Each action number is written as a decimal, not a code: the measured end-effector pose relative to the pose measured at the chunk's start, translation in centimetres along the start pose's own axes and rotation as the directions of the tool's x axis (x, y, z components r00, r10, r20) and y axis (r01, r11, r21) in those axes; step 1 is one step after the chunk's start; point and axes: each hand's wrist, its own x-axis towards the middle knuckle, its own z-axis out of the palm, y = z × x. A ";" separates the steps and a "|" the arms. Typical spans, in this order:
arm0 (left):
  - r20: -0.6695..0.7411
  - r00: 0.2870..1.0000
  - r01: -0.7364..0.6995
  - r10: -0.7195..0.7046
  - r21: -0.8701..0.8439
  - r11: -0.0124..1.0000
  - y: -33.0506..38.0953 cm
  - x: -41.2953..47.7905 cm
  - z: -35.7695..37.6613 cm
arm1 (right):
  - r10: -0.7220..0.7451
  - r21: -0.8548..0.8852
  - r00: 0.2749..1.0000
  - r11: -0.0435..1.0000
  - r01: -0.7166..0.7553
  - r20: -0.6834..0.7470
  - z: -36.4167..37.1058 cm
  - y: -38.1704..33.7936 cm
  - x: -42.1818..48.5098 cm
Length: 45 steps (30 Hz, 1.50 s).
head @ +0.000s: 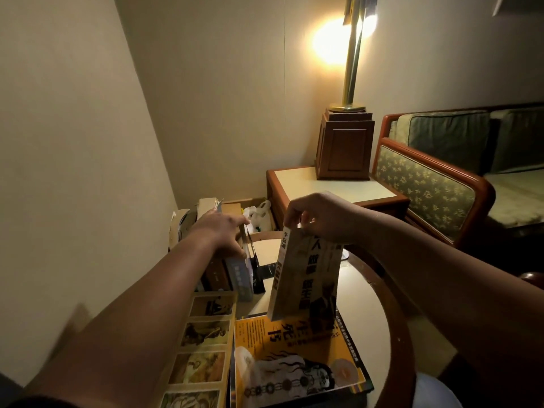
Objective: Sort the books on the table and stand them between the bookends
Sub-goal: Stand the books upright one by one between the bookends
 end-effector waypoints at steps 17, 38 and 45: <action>-0.001 1.000 0.006 -0.006 -0.003 1.000 -0.1 0.1 0.2 | -0.003 0.023 0.966 1.000 0.010 -0.259 6.7 -0.4 -3.1; -0.006 0.999 -0.042 0.042 0.009 0.999 0.5 0.0 0.0 | 0.411 0.214 0.905 0.899 -0.382 -0.112 8.4 -3.5 -3.1; -0.032 0.998 -0.061 0.062 0.033 0.998 0.4 0.1 0.2 | 0.507 0.334 0.858 0.798 -0.501 0.075 5.3 -3.6 -3.2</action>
